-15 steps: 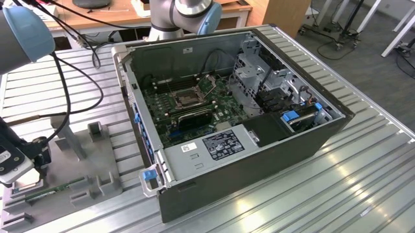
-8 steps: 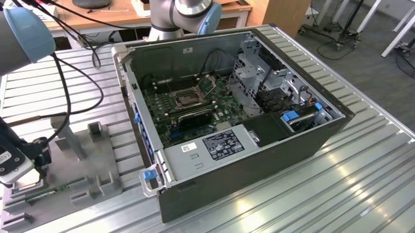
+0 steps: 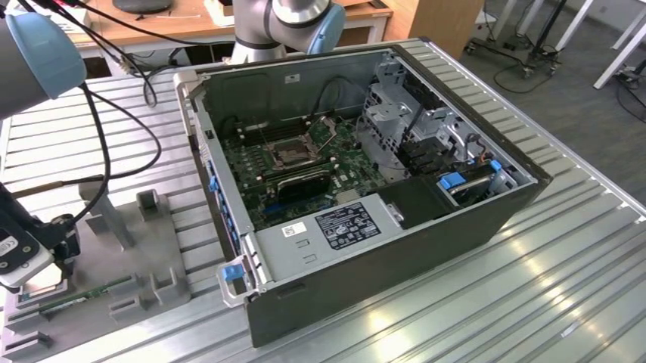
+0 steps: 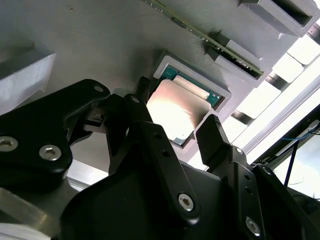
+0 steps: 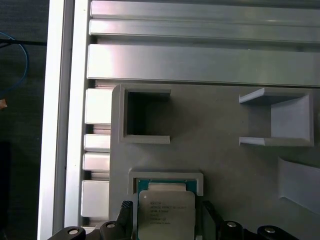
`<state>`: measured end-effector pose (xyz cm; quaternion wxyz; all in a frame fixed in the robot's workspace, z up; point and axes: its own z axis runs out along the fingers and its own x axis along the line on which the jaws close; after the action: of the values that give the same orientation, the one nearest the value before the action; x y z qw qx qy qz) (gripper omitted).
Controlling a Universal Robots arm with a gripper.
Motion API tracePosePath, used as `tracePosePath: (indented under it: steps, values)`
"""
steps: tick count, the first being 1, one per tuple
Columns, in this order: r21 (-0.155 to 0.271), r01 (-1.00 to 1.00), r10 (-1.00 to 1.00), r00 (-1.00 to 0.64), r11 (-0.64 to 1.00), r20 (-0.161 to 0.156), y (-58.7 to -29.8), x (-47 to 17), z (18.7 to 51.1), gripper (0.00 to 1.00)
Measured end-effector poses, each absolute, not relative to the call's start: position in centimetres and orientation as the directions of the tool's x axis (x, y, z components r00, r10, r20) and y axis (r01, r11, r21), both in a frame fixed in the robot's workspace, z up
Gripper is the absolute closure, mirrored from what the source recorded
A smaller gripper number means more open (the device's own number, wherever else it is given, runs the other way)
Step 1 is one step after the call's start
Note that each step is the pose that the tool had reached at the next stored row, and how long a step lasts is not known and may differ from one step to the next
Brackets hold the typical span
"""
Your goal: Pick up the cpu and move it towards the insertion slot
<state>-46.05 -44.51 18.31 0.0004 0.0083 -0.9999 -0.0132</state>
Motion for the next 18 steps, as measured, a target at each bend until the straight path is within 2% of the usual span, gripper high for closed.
tracePosePath:
  steps: [15,16,17,18]
  values:
    - [0.026,-0.017,-0.017,-1.000,1.000,0.001,-44.46,-46.05,18.30,0.35]
    - [0.026,-0.017,-0.017,-1.000,1.000,0.001,-44.46,-46.05,18.31,0.36]
    - [0.026,-0.017,-0.017,-1.000,1.000,0.001,-44.46,-46.05,18.31,0.43]
    - [0.026,-0.017,-0.017,-1.000,1.000,0.001,-44.46,-46.05,18.31,0.43]
